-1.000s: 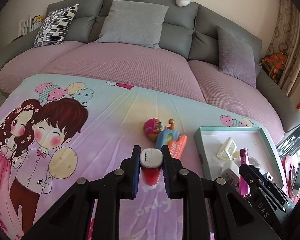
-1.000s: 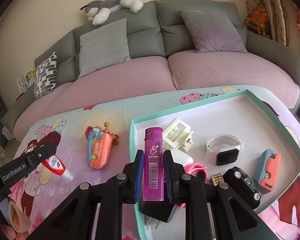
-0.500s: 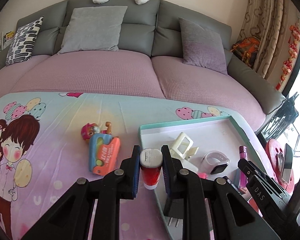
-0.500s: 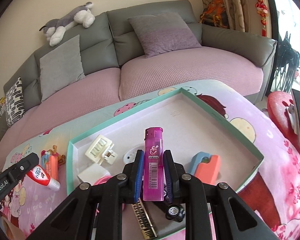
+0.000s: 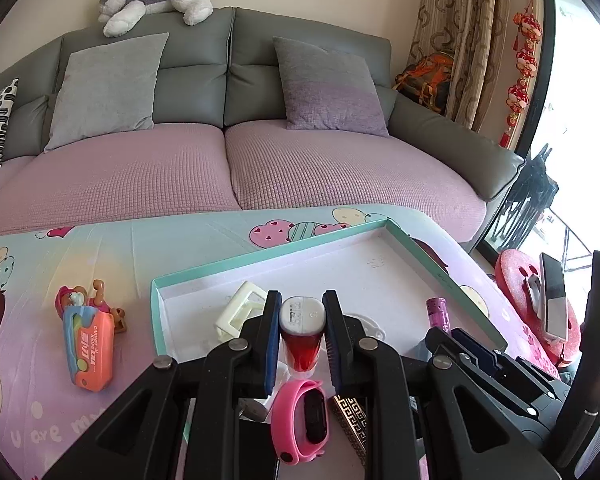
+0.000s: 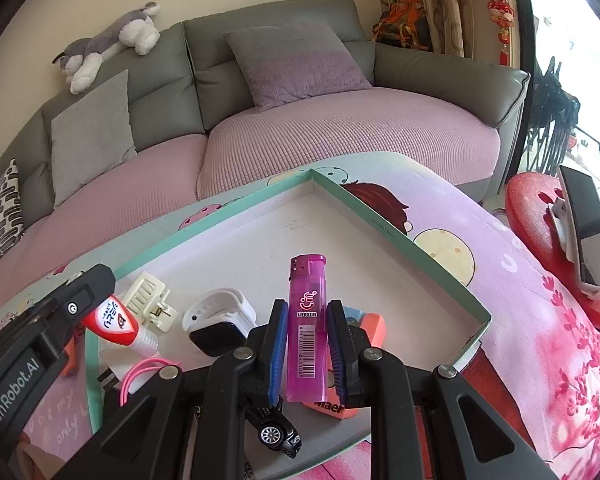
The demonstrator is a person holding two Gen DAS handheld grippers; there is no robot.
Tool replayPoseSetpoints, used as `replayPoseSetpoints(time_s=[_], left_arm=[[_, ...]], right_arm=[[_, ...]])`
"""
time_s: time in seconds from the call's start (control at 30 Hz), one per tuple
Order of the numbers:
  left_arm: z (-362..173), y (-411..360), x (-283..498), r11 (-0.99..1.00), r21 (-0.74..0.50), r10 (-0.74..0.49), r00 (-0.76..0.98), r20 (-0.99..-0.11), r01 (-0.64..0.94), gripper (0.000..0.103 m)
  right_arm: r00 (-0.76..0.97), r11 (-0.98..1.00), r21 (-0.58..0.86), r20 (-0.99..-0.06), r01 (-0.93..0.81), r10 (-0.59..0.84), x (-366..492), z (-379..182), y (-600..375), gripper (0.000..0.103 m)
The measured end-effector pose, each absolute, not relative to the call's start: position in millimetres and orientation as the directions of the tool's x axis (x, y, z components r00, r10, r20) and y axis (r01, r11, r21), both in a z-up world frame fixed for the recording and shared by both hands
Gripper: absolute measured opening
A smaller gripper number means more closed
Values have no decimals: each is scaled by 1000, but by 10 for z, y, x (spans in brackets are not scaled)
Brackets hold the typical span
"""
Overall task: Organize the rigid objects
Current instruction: 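Lift the red bottle with the left tool while the right tool lifts the pink lighter, then lower the bottle and lighter into the tray and open both tools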
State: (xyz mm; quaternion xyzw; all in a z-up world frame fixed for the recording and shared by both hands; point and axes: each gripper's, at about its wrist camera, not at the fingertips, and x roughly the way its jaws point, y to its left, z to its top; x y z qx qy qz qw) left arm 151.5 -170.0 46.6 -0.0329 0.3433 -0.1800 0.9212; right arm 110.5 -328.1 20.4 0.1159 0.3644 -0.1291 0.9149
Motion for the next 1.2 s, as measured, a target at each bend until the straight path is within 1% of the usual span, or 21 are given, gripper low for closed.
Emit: replayPoseSetpoints(time_s=[0.3, 0.37, 0.5, 0.53, 0.57, 0.6, 0.63, 0.67, 0.7, 0.73, 0.77, 0.83, 0.9, 0.97, 1.0, 1.03, 1.07, 1.2], left_arm=[[395, -1715, 1566, 932, -186, -355, 682, -639, 311, 22], [376, -1709, 1577, 934, -183, -349, 677, -648, 307, 25], [353, -1652, 1596, 937, -197, -343, 670, -658, 287, 35], [353, -1636, 1599, 939, -197, -340, 670, -660, 282, 39], [356, -1617, 1601, 941, -197, -335, 670, -662, 275, 41], [360, -1596, 1605, 943, -197, -329, 671, -665, 268, 47], [367, -1571, 1609, 946, -196, -320, 672, -667, 257, 55], [374, -1544, 1613, 951, -193, -308, 675, -671, 243, 60], [381, -1507, 1617, 956, -188, -293, 679, -673, 226, 66], [386, -1471, 1621, 961, -181, -276, 684, -675, 209, 72], [387, -1437, 1627, 966, -174, -259, 689, -677, 192, 75], [375, -1366, 1645, 976, -155, -218, 693, -687, 153, 83], [348, -1291, 1665, 985, -132, -172, 695, -698, 111, 85], [315, -1207, 1693, 991, -118, -130, 690, -712, 66, 85], [292, -1163, 1708, 992, -114, -114, 684, -721, 46, 89], [268, -1118, 1724, 993, -113, -101, 676, -730, 27, 96], [247, -1075, 1737, 993, -114, -92, 668, -738, 11, 97], [188, -910, 1767, 993, -114, -60, 649, -759, -42, 97]], right_arm=[[696, 946, 107, -704, 306, -146, 1138, 191, -3217, 22], [691, 948, 101, -709, 303, -145, 1146, 180, -3208, 22], [686, 946, 107, -714, 305, -141, 1146, 169, -3215, 23], [685, 946, 107, -715, 307, -141, 1146, 167, -3215, 25], [683, 945, 107, -716, 309, -143, 1146, 165, -3216, 32], [682, 944, 107, -717, 311, -143, 1147, 164, -3214, 37], [683, 944, 110, -716, 311, -142, 1145, 165, -3211, 47], [685, 944, 112, -715, 311, -141, 1143, 169, -3208, 53], [686, 944, 113, -714, 310, -140, 1143, 173, -3203, 55], [687, 944, 113, -713, 310, -140, 1145, 176, -3197, 59], [688, 944, 111, -712, 310, -141, 1146, 177, -3190, 64], [687, 946, 108, -713, 305, -140, 1155, 173, -3178, 66], [685, 949, 103, -716, 299, -138, 1166, 166, -3160, 69], [683, 951, 94, -717, 294, -140, 1176, 161, -3143, 75], [683, 952, 91, -716, 291, -141, 1180, 161, -3135, 77], [684, 953, 88, -716, 289, -141, 1182, 162, -3126, 82], [685, 954, 87, -715, 286, -140, 1184, 163, -3119, 88], [686, 957, 72, -712, 282, -148, 1195, 166, -3080, 98]])
